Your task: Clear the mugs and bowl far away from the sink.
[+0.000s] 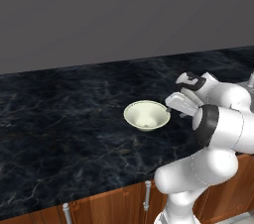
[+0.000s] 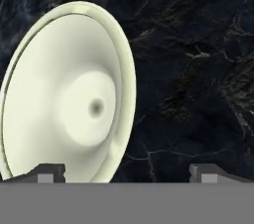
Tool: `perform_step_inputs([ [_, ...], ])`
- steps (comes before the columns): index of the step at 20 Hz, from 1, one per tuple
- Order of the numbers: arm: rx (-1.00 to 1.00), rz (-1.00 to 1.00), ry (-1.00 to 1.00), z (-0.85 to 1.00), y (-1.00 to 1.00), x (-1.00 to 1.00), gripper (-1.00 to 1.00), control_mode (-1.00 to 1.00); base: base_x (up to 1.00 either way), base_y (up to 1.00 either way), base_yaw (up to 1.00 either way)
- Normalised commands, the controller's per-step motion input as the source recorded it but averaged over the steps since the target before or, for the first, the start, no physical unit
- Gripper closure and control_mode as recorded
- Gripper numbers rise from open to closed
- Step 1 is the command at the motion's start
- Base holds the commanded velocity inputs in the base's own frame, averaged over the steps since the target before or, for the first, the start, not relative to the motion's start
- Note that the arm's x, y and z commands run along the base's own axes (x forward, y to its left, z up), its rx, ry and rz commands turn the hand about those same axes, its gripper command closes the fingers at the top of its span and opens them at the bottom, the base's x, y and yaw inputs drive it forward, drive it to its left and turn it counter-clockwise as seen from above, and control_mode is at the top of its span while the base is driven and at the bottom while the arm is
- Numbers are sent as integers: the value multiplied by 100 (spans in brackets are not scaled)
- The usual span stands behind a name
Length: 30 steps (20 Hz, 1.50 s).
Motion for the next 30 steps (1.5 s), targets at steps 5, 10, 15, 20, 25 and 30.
perform_step_inputs([
  [5,1,0,0,-10,1,10,-100,-100,0,0,0],
  [10,1,0,0,-13,4,9,-100,-100,0,0,0],
  [15,1,0,0,-15,15,12,-100,-100,0,0,0],
  [20,1,0,0,-12,9,11,-100,-100,0,0,0],
  [25,2,0,3,-16,10,11,-100,-100,0,0,0],
  [30,1,0,2,-17,33,3,100,-100,0,0,0],
])
